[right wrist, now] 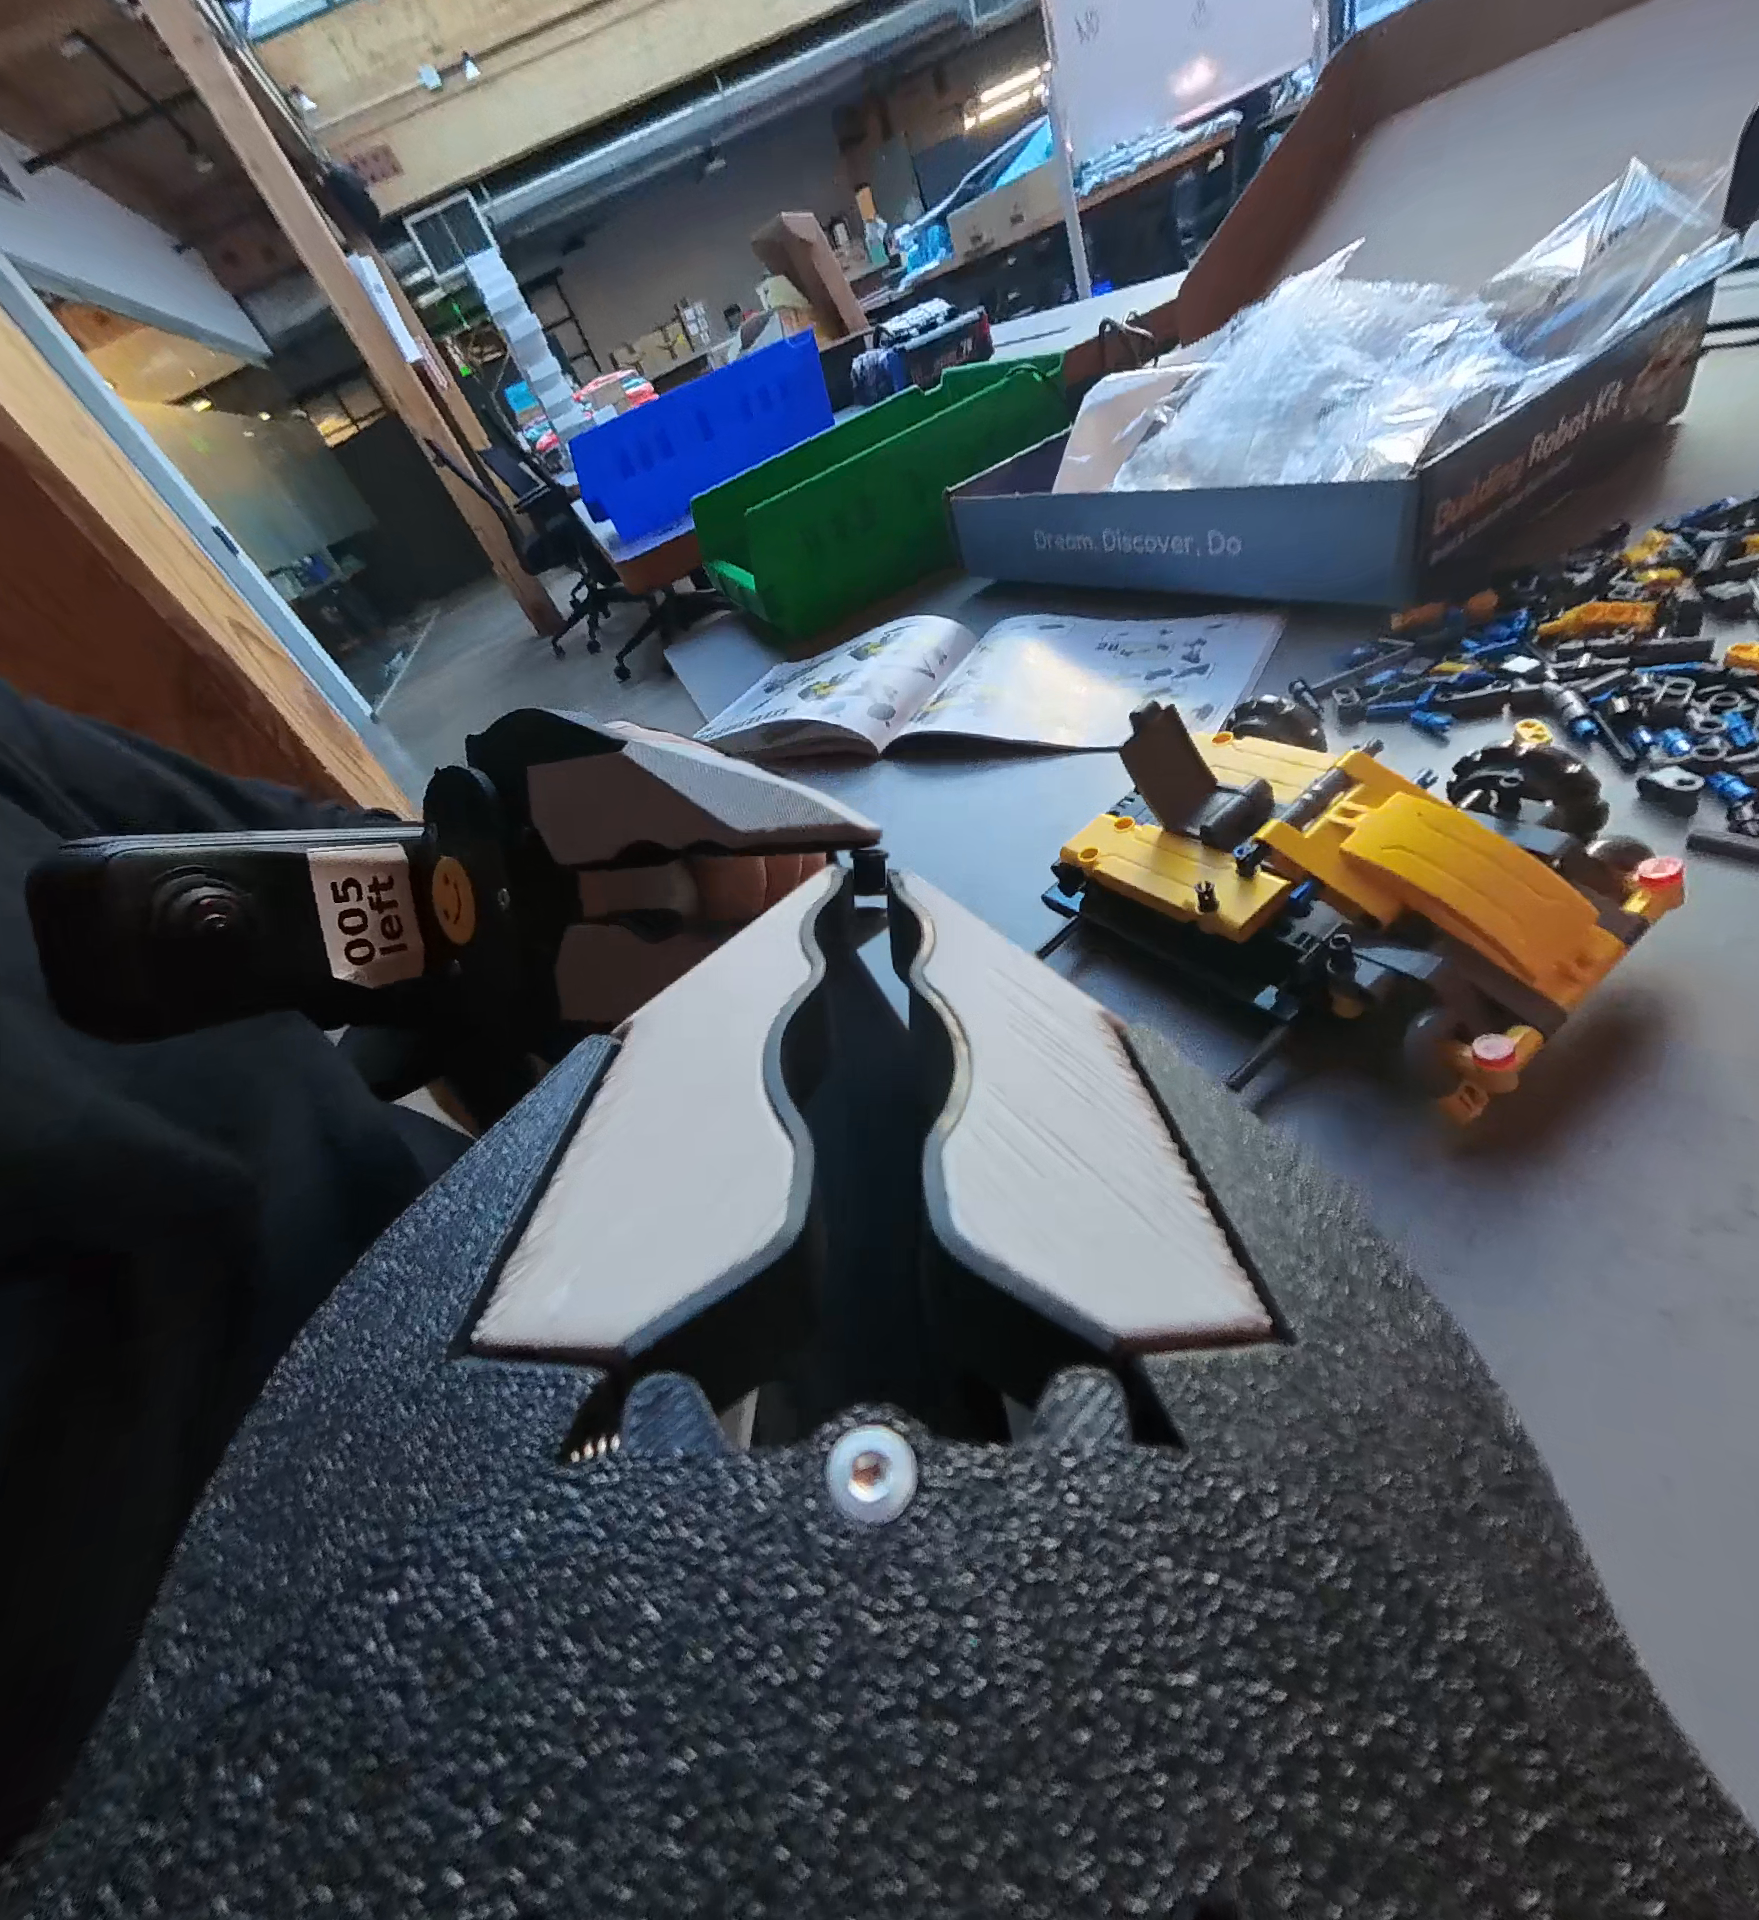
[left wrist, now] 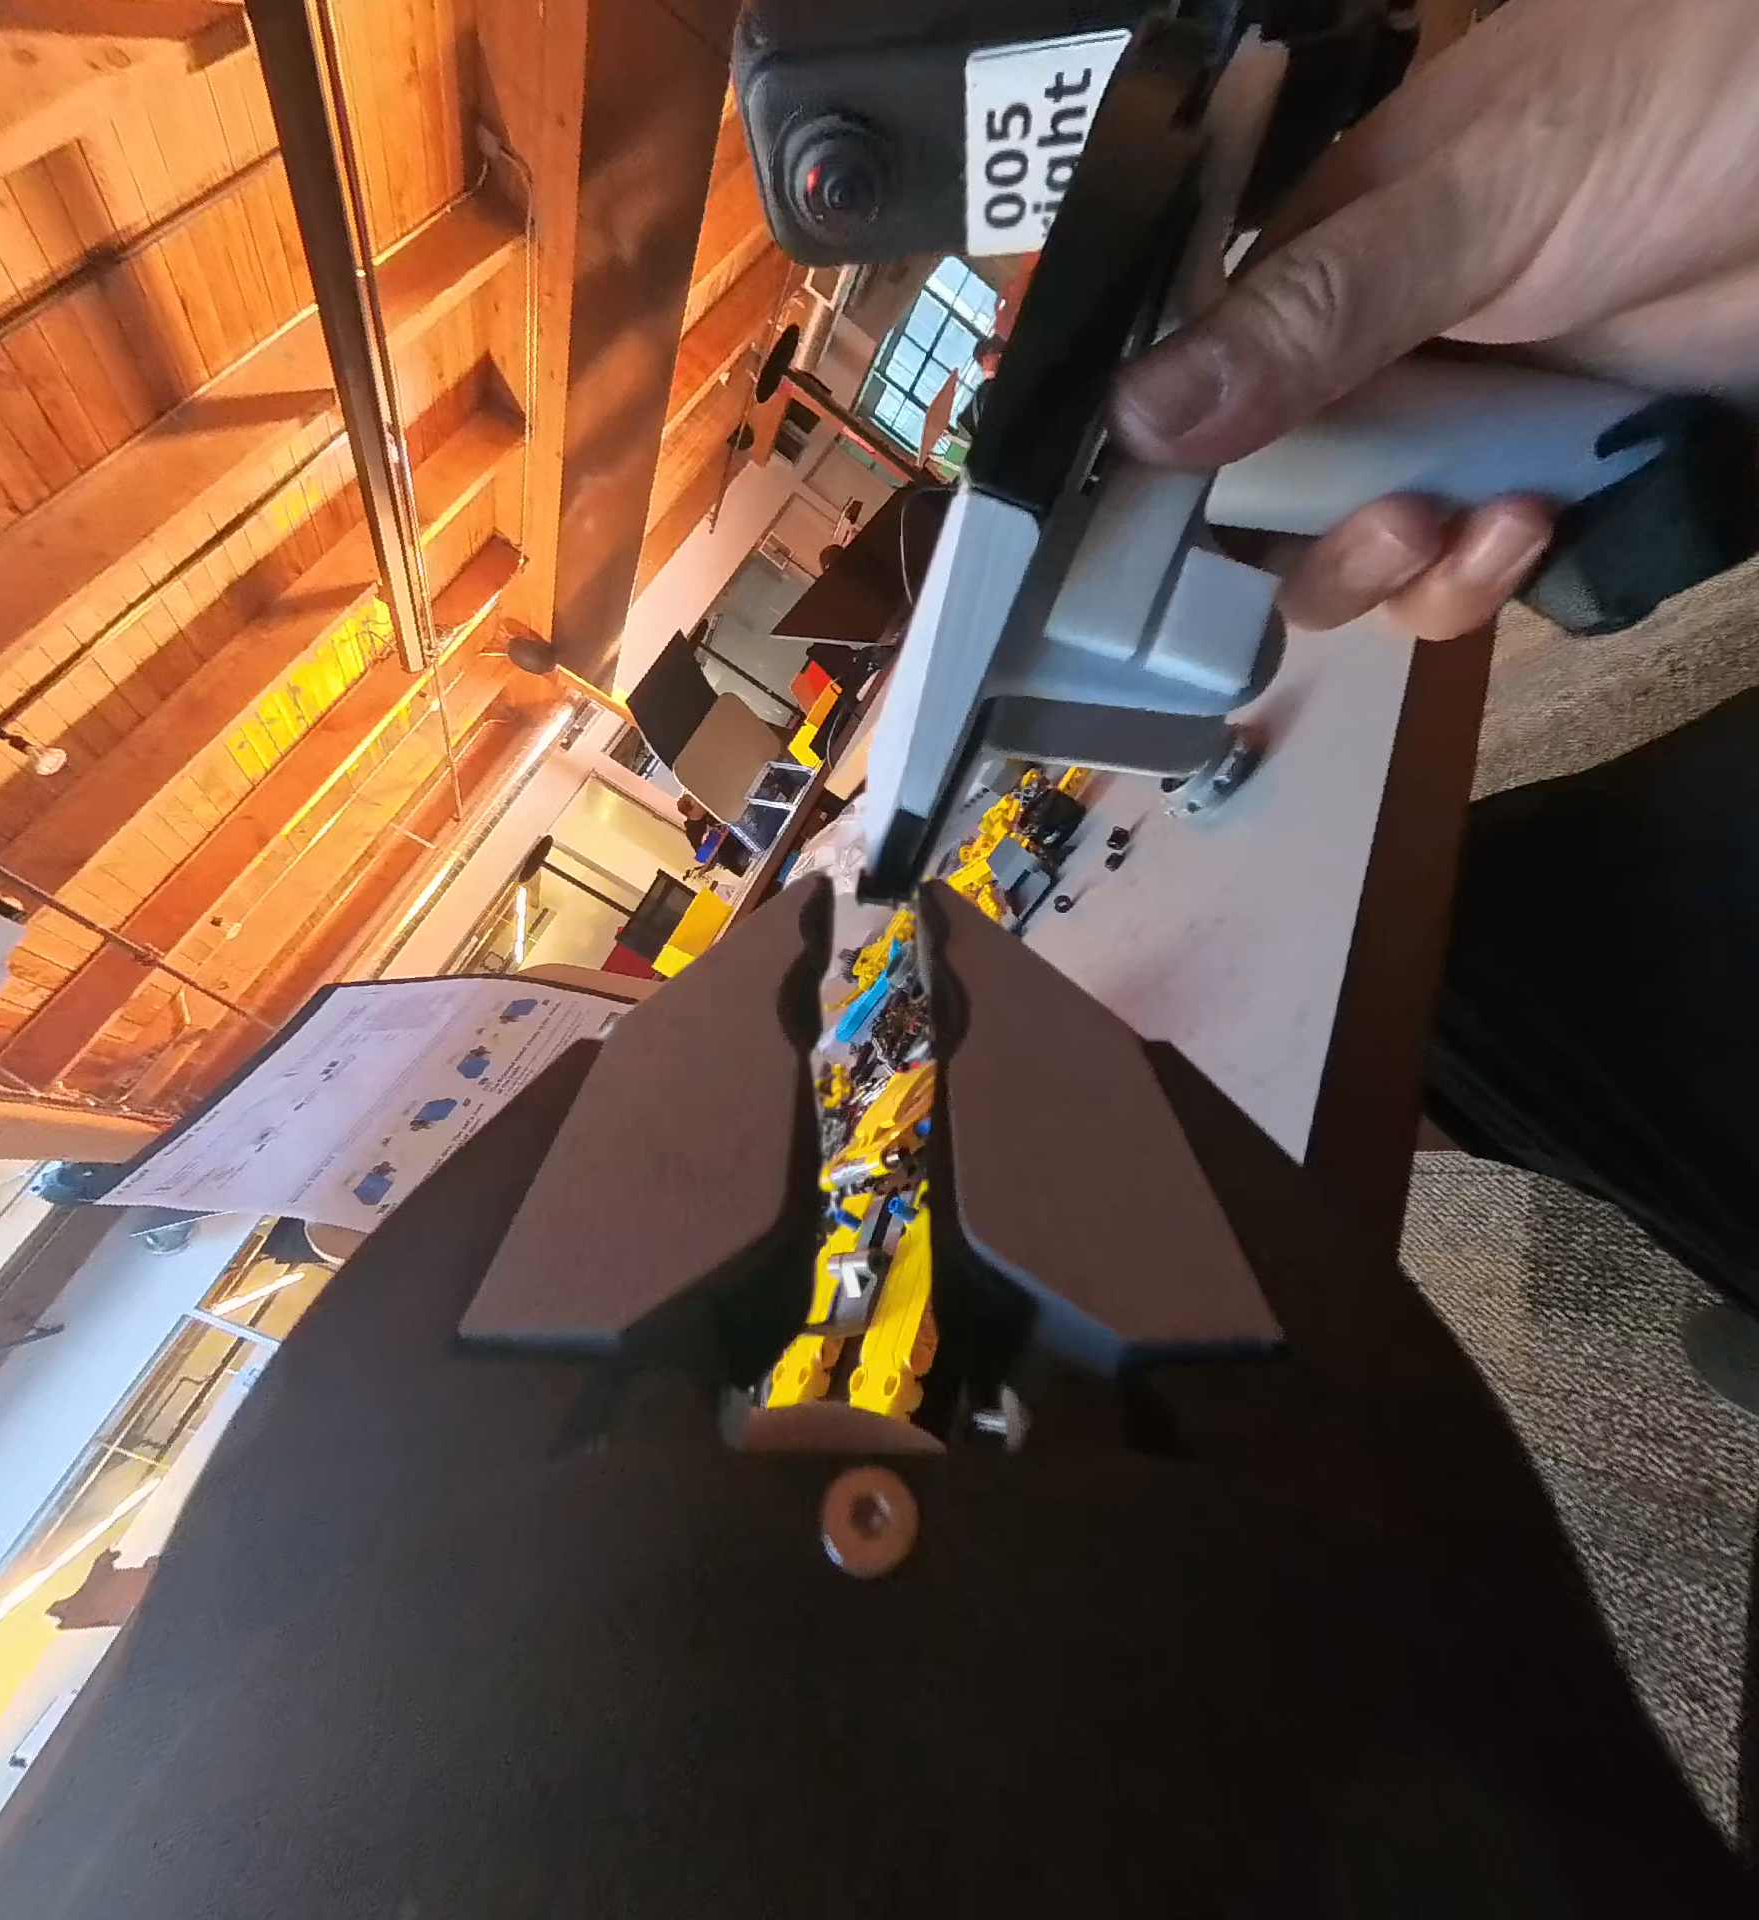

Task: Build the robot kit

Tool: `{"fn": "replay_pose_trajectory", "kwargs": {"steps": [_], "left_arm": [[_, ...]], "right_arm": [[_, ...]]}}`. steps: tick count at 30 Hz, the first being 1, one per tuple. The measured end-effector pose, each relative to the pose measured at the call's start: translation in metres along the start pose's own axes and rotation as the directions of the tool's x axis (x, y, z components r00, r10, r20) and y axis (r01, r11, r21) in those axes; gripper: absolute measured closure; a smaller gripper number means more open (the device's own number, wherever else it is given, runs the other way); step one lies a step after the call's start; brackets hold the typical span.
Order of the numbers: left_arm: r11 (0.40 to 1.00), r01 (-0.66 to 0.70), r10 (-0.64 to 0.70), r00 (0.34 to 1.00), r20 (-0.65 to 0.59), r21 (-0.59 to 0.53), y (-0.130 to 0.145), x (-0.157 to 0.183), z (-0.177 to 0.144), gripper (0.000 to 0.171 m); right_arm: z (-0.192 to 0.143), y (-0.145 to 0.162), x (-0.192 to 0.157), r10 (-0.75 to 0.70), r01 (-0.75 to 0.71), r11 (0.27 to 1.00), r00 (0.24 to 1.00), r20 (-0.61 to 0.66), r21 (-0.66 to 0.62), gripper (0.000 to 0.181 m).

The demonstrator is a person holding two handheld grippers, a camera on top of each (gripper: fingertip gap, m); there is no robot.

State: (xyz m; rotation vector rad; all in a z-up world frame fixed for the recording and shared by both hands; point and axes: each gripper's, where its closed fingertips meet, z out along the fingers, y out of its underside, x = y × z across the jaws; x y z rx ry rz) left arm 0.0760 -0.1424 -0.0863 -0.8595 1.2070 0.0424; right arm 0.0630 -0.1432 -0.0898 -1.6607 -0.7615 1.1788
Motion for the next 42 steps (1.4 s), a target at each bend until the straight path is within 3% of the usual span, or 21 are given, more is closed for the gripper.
{"fn": "replay_pose_trajectory", "kwargs": {"steps": [7,15,42], "left_arm": [[0.999,-0.040,0.040,0.998,-0.046,0.007,0.002,0.009,-0.001,0.165],[0.998,-0.051,0.053,0.996,-0.067,0.036,-0.002,0.015,-0.003,0.163],[0.999,0.005,0.000,0.996,-0.091,0.053,-0.008,0.020,-0.005,0.168]], "right_arm": [[0.000,0.010,0.003,0.088,-0.086,0.994,0.996,0.029,-0.067,0.174],[-0.006,0.016,-0.002,0.091,-0.083,0.983,0.995,0.042,-0.164,0.174],[-0.011,0.018,-0.006,0.180,-0.158,0.970,0.978,0.107,-0.184,0.175]]}}
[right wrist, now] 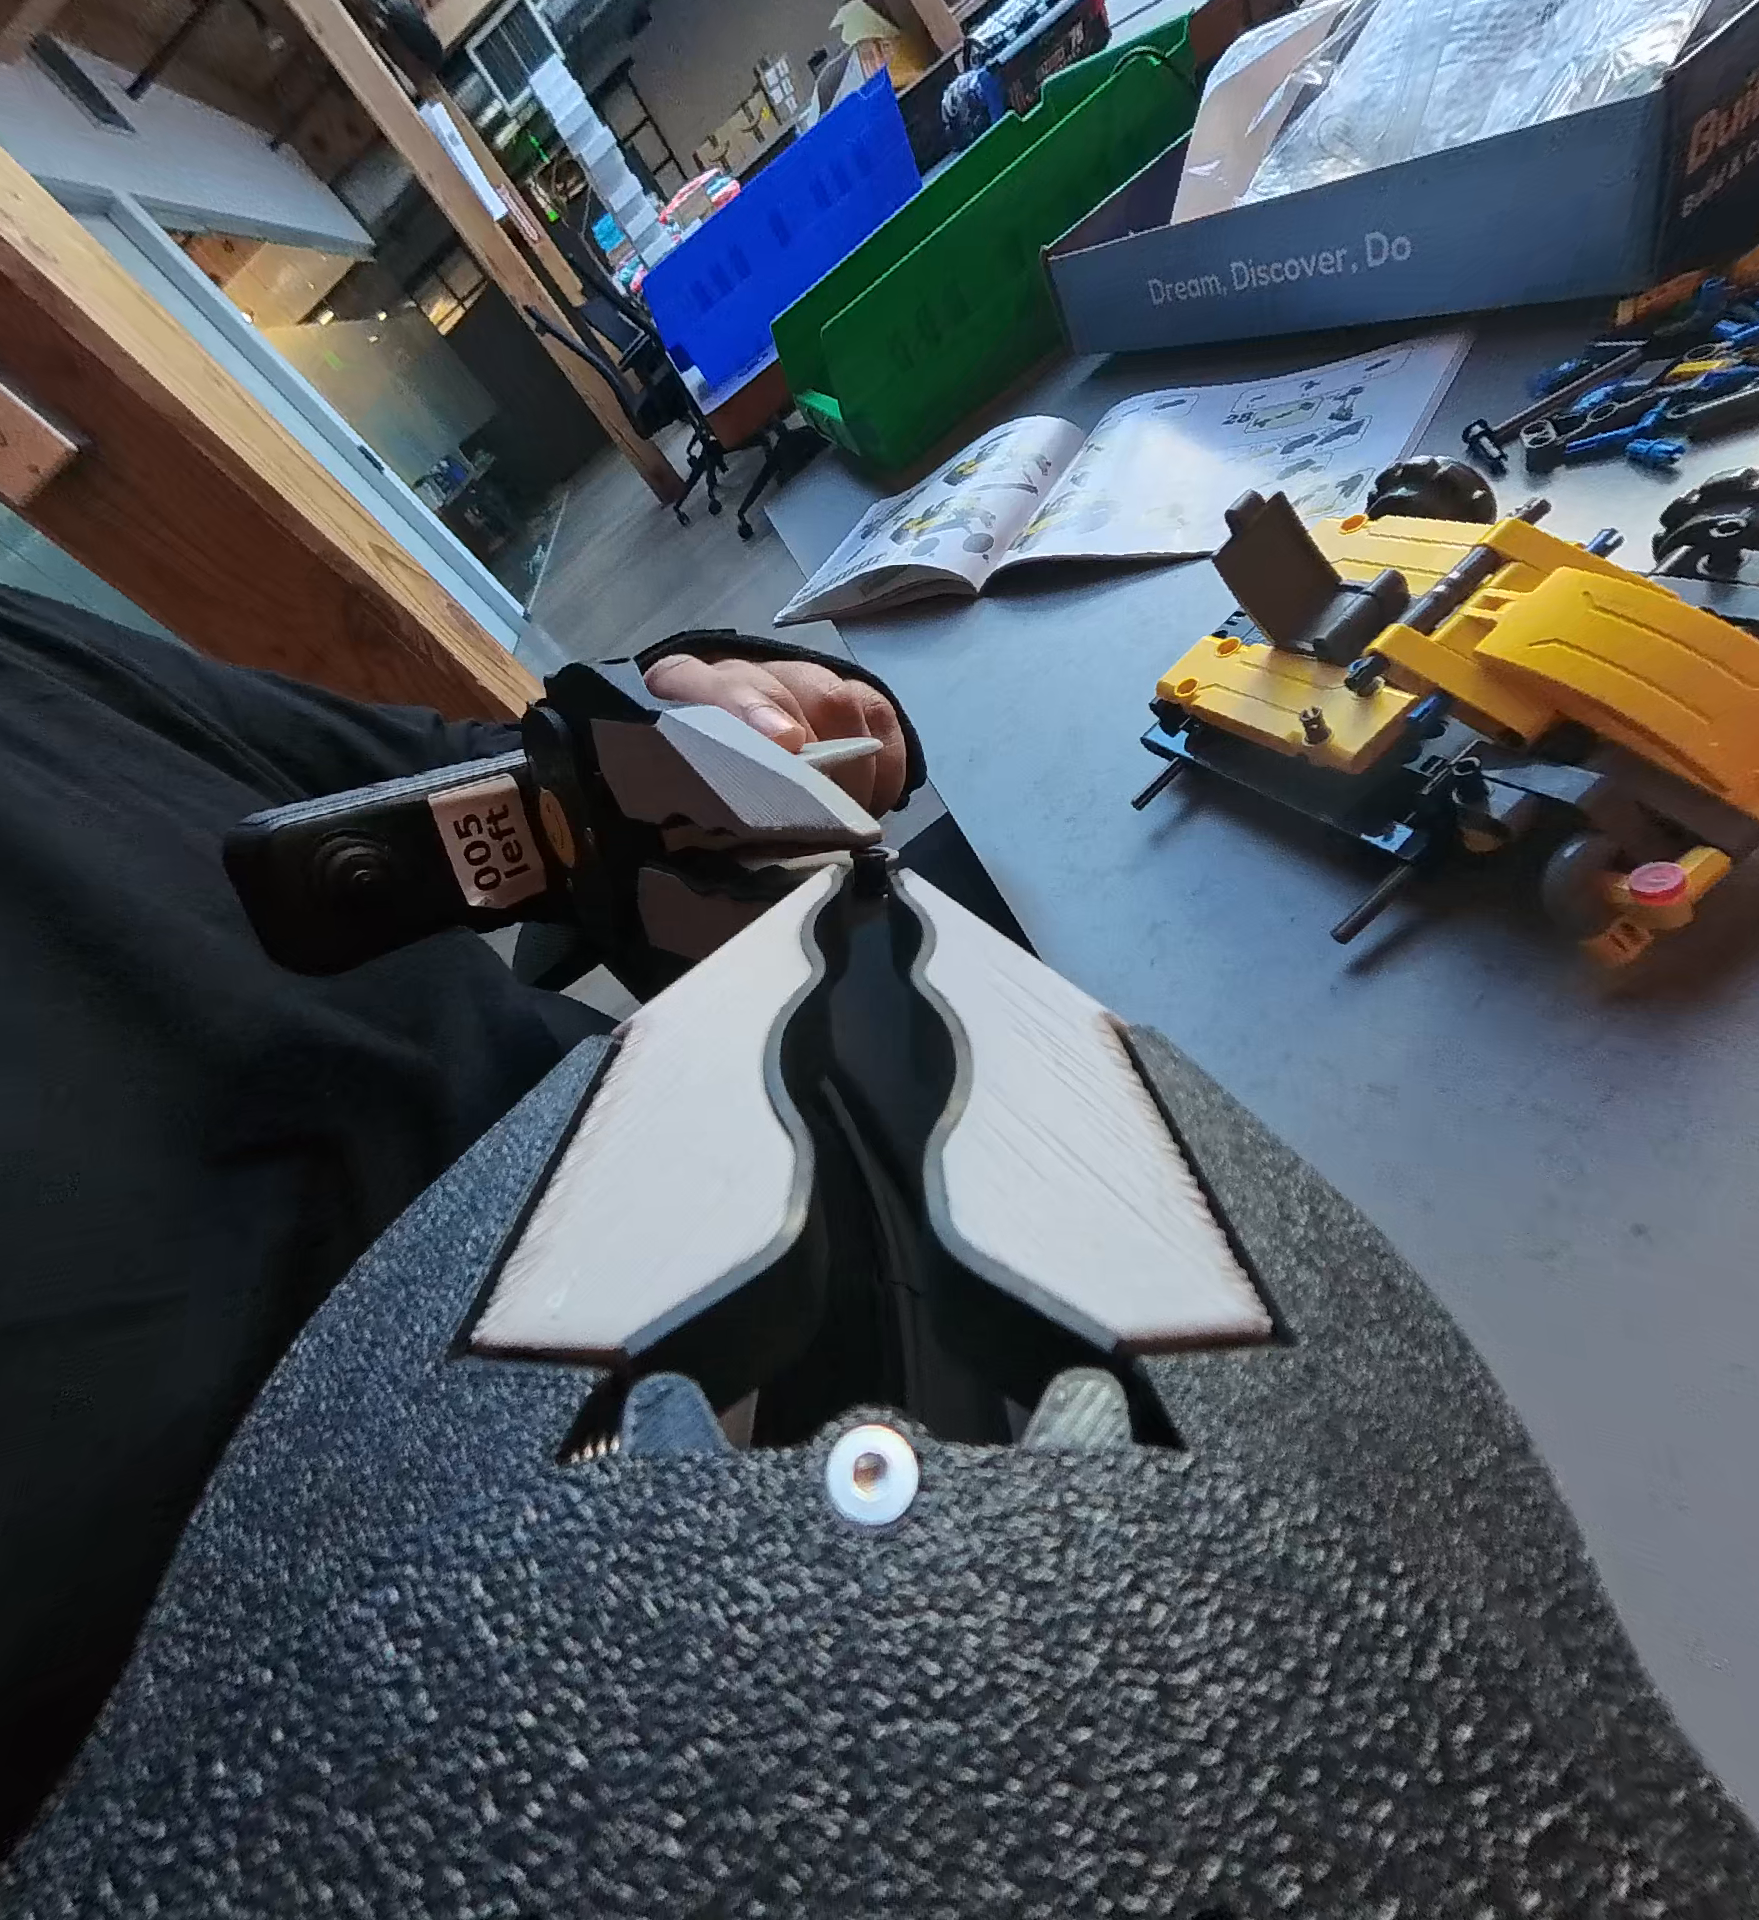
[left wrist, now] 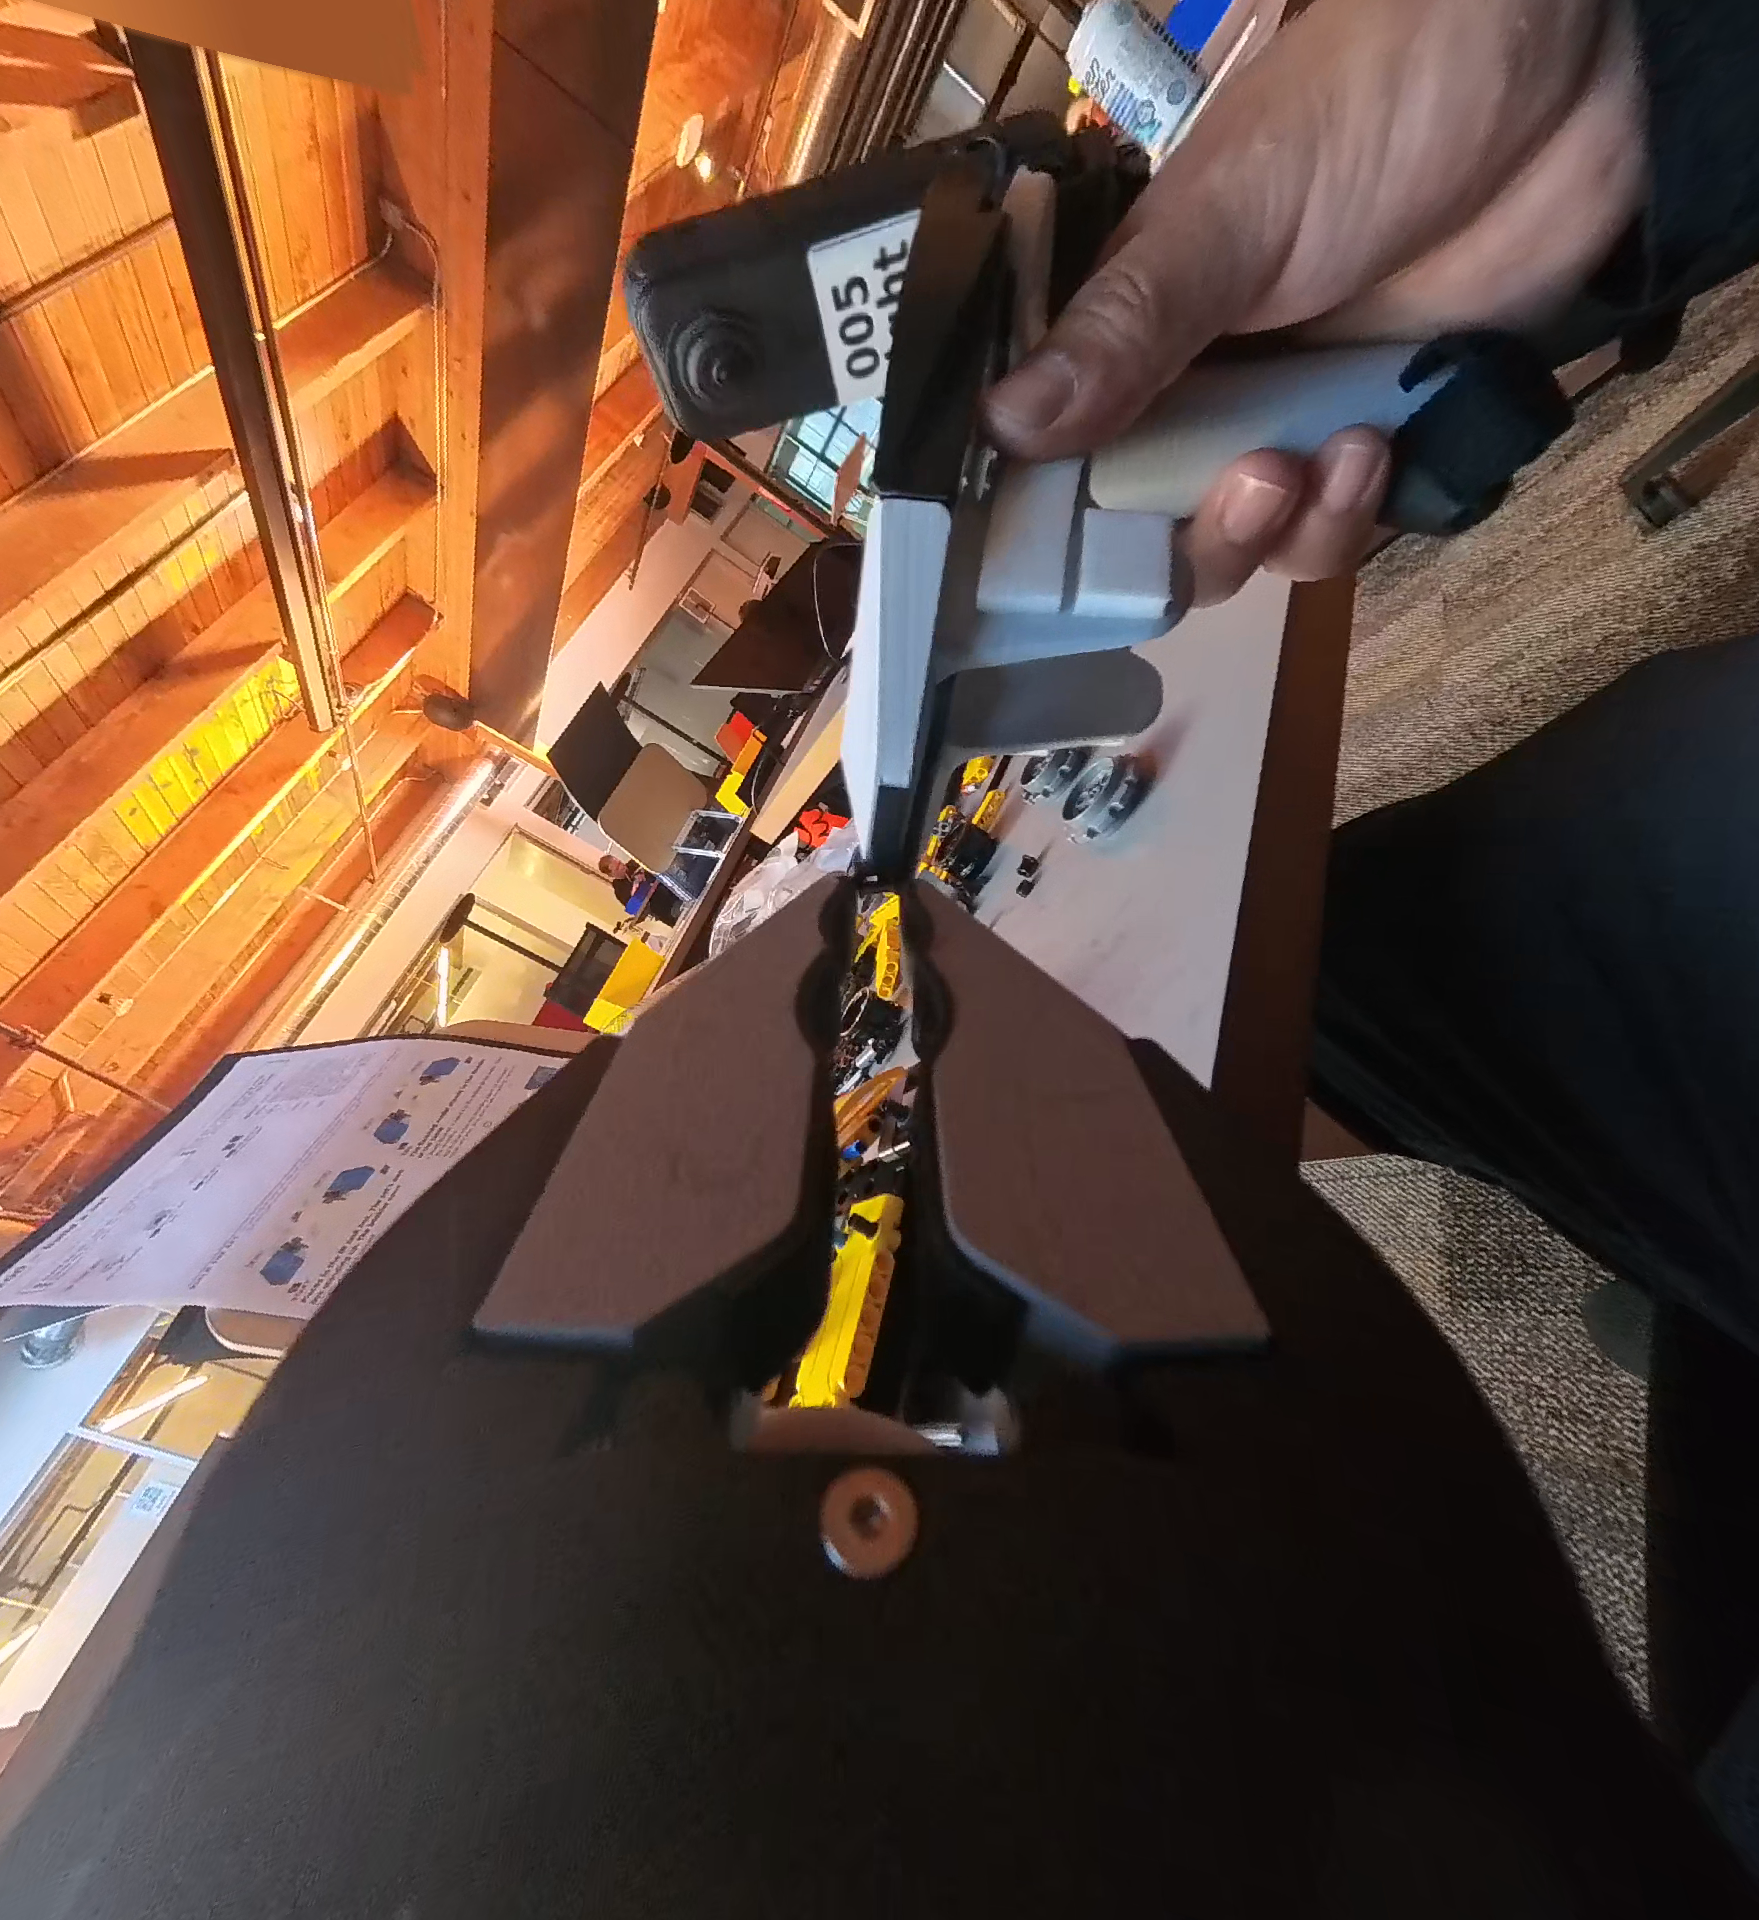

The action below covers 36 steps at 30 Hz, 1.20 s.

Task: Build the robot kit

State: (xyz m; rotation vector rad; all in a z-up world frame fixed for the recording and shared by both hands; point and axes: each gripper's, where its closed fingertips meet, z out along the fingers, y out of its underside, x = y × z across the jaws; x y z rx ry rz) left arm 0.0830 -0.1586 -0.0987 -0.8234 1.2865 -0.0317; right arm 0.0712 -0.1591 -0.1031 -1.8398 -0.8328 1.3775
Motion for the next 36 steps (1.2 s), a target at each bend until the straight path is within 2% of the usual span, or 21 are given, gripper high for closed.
{"fn": "replay_pose_trajectory", "kwargs": {"steps": [5,12,22,25,26,29,30,31,32,35,36], "left_arm": [[0.998,0.039,-0.039,0.999,0.001,-0.042,0.005,-0.002,0.002,0.168],[0.990,0.103,-0.103,0.995,0.002,-0.096,0.011,-0.001,0.005,0.168],[0.974,0.151,-0.148,0.989,0.029,-0.169,0.019,0.003,0.008,0.168],[0.964,0.201,-0.202,0.979,0.011,-0.172,0.024,0.006,0.011,0.168],[0.950,0.251,-0.257,0.966,-0.008,-0.185,0.026,0.009,0.012,0.166],[0.830,0.483,-0.529,0.840,-0.117,-0.280,0.032,0.024,0.015,0.126],[0.802,0.497,-0.562,0.816,-0.136,-0.331,0.038,0.022,0.015,0.115],[0.784,0.481,-0.566,0.813,-0.135,-0.392,0.050,0.015,0.015,0.100],[0.769,0.453,-0.554,0.825,-0.115,-0.452,0.064,0.000,0.014,0.092],[0.761,0.368,-0.497,0.860,-0.115,-0.534,0.095,-0.051,0.013,0.092],[0.745,0.330,-0.497,0.855,-0.152,-0.579,0.107,-0.058,0.015,0.092]], "right_arm": [[0.001,-0.002,0.000,0.000,-0.001,1.000,1.000,0.007,0.029,0.175],[0.003,-0.004,0.010,-0.104,0.115,0.989,0.987,-0.119,0.092,0.174],[0.005,-0.003,0.018,-0.001,0.012,0.987,0.998,-0.070,0.161,0.174],[0.006,-0.001,0.022,0.010,0.003,0.985,0.997,-0.078,0.170,0.174],[0.006,-0.001,0.024,0.011,0.004,0.985,0.996,-0.090,0.171,0.175],[0.003,0.001,0.034,0.025,-0.001,0.986,0.989,-0.143,0.167,0.175],[0.001,0.001,0.037,0.036,-0.008,0.986,0.987,-0.158,0.169,0.175],[-0.001,0.001,0.042,0.042,-0.011,0.986,0.983,-0.181,0.168,0.175],[-0.004,0.003,0.046,0.045,-0.011,0.987,0.977,-0.209,0.162,0.175],[-0.007,0.012,0.057,0.047,-0.014,0.993,0.961,-0.273,0.121,0.175],[-0.007,0.015,0.059,0.045,-0.015,0.994,0.957,-0.288,0.107,0.175]]}}
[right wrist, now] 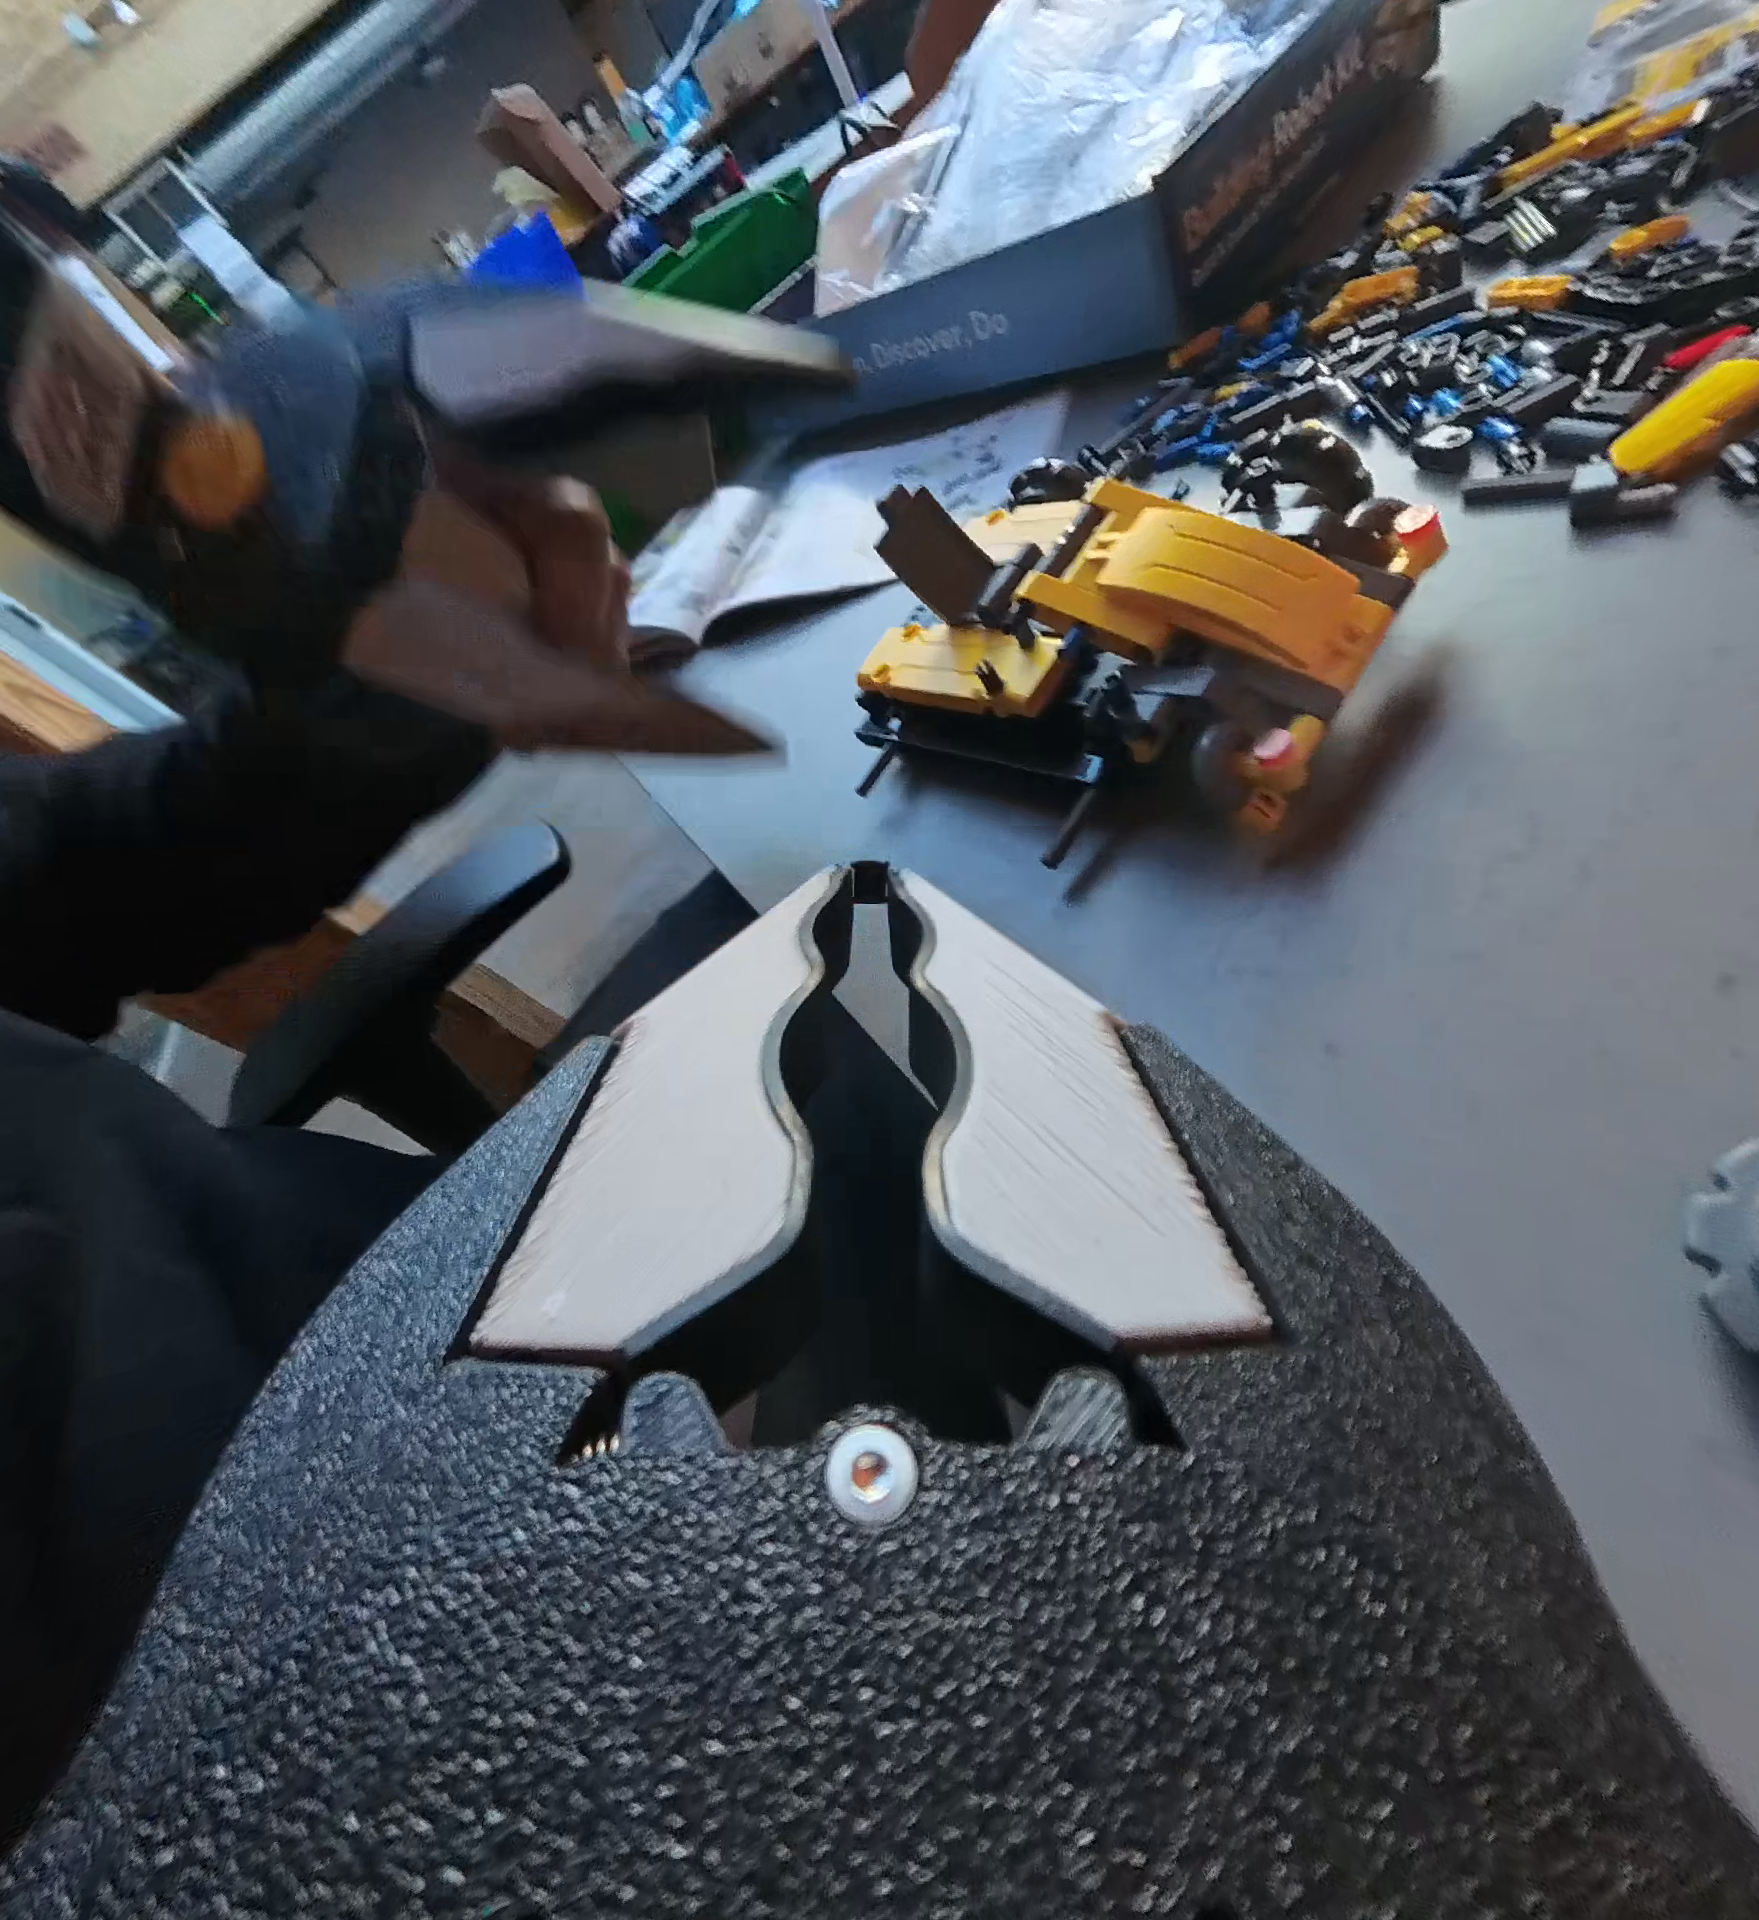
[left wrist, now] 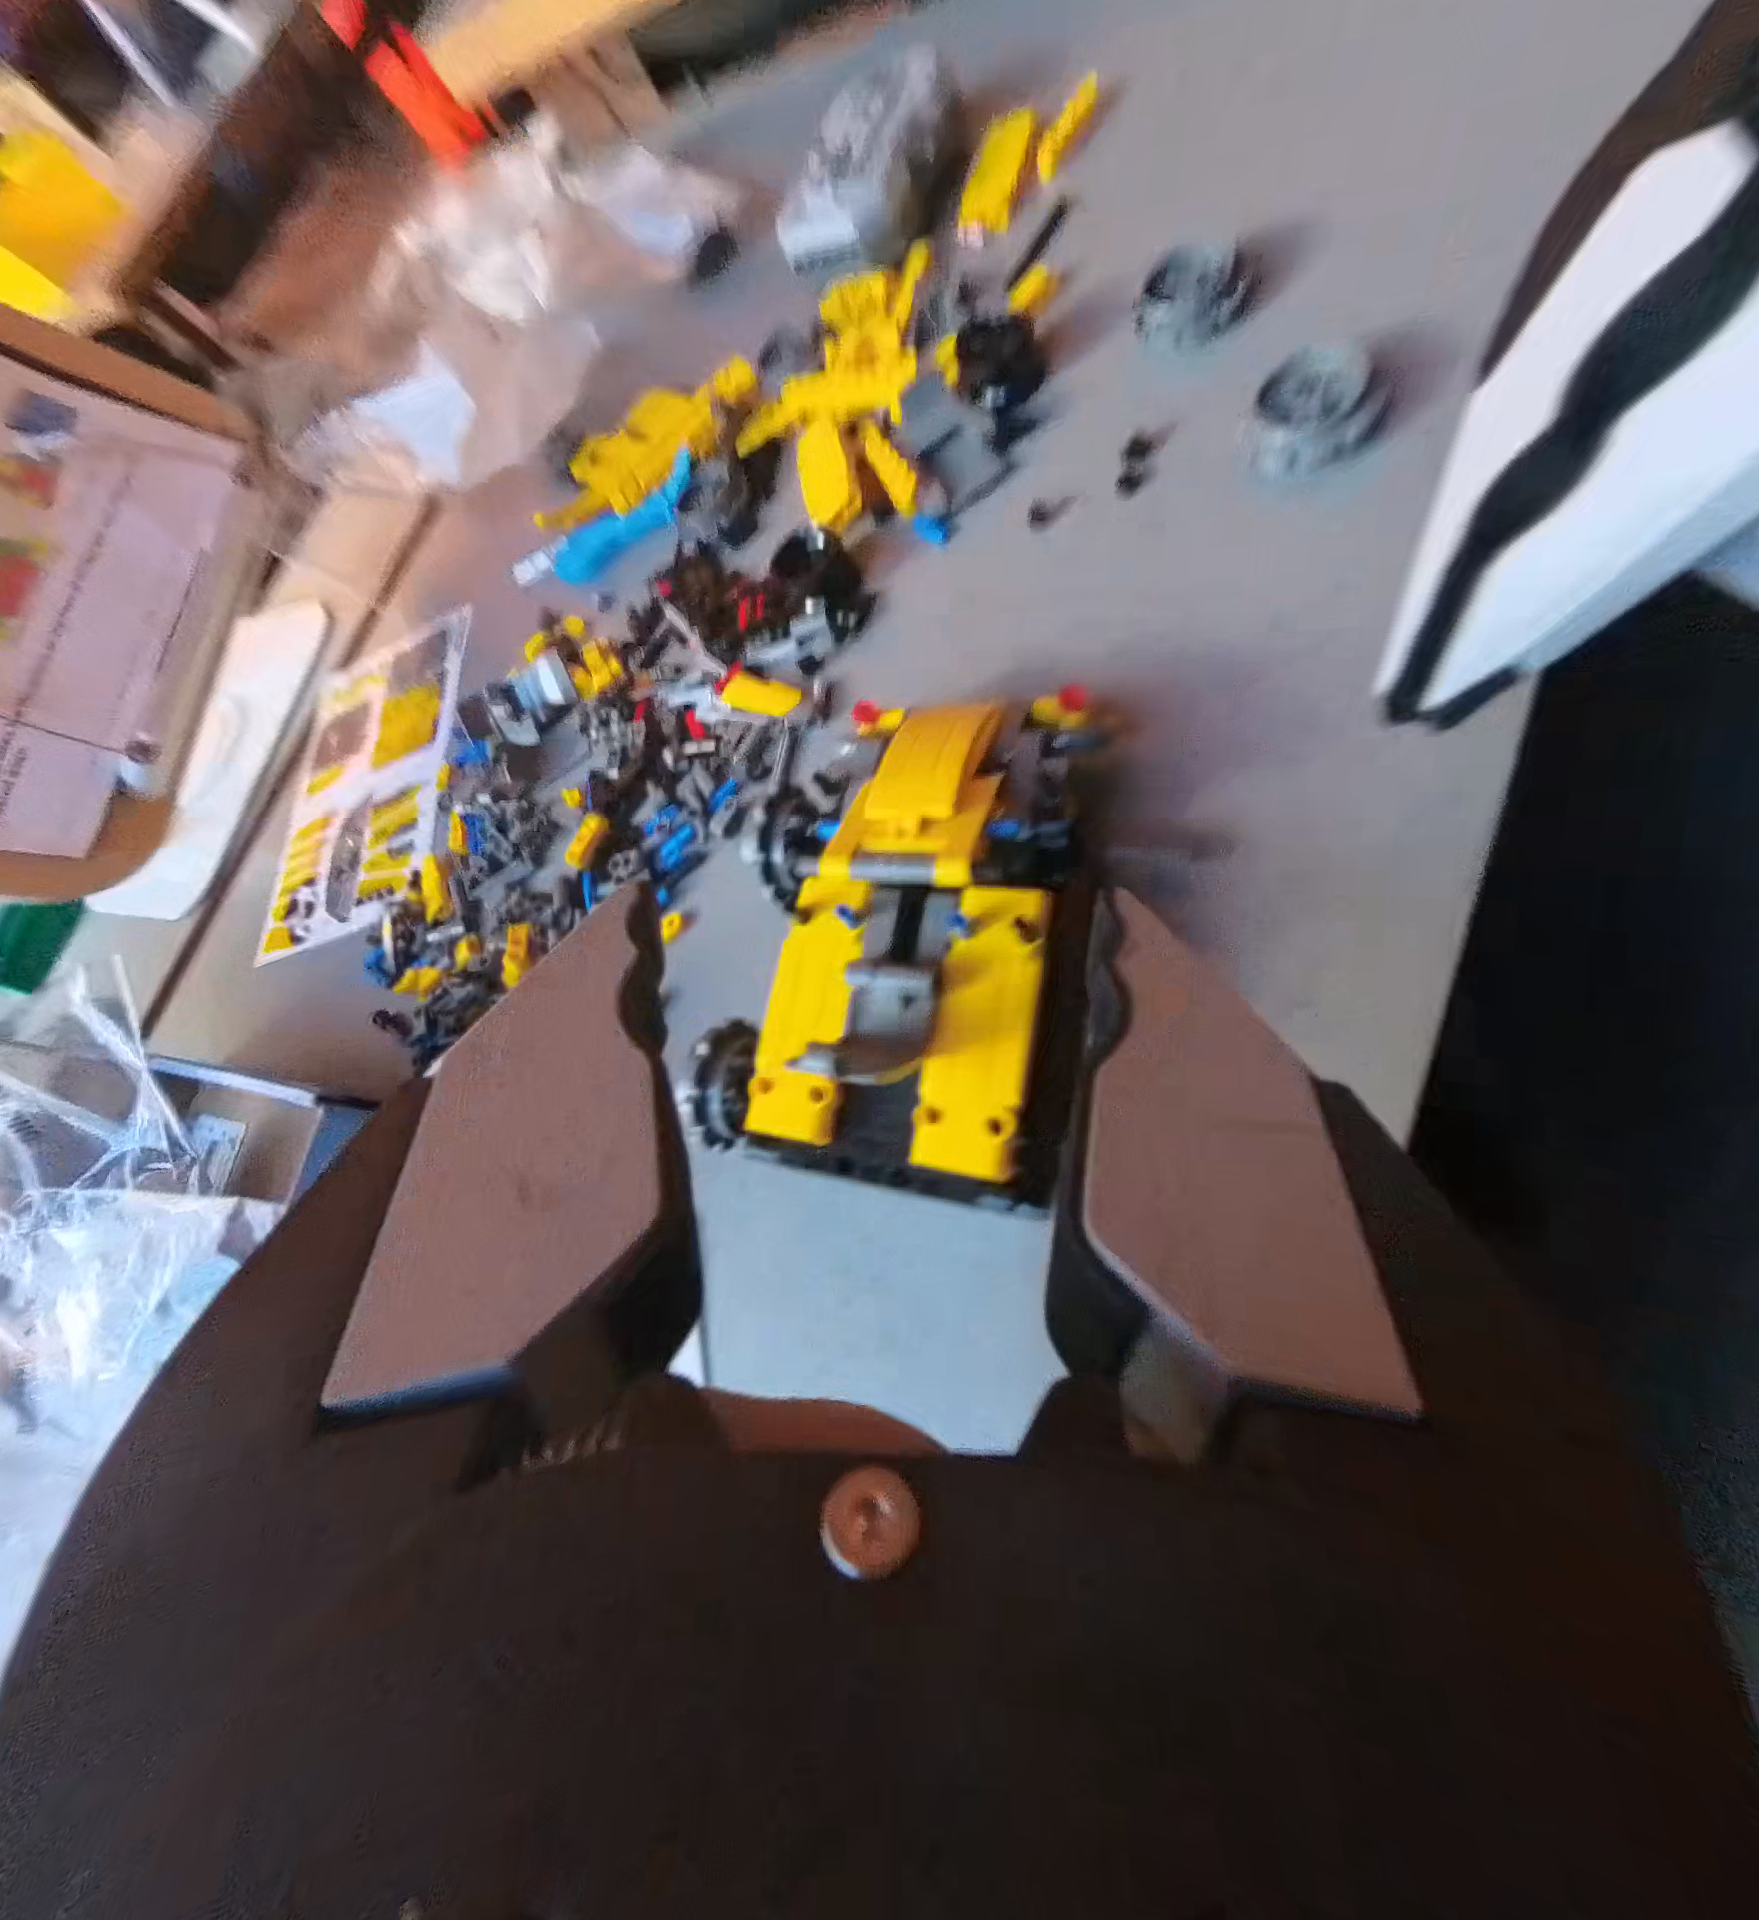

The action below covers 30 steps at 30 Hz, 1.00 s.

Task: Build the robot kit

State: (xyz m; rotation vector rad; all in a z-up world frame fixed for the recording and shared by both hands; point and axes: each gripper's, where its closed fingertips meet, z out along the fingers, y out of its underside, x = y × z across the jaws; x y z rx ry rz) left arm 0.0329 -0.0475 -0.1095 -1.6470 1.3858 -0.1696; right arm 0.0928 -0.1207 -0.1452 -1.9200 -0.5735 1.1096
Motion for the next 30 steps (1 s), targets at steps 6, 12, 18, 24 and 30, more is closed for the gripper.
{"fn": "replay_pose_trajectory", "kwargs": {"steps": [6,12,18,24,30], "left_arm": [[0.949,-0.080,-0.024,0.946,-0.324,-0.306,0.042,0.003,0.038,0.076],[0.879,-0.191,-0.013,0.906,-0.423,-0.437,0.072,0.015,0.055,0.070],[0.864,-0.142,-0.081,0.908,-0.411,-0.484,0.070,0.020,0.060,0.079],[0.914,0.024,-0.170,0.929,-0.328,-0.406,0.063,0.023,0.065,0.079],[0.944,0.119,-0.210,0.936,-0.282,-0.307,0.058,0.026,0.065,0.080]], "right_arm": [[0.003,0.012,0.004,-0.006,0.005,0.999,1.000,-0.029,-0.040,0.174],[0.001,0.015,0.011,-0.026,0.020,0.998,0.994,-0.102,-0.058,0.174],[0.007,0.024,0.017,-0.103,0.083,0.988,0.982,-0.158,-0.129,0.174],[0.011,0.025,0.034,-0.206,0.158,0.970,0.938,-0.278,-0.187,0.175],[0.015,0.026,0.048,-0.227,0.150,0.958,0.917,-0.327,-0.245,0.175]]}}
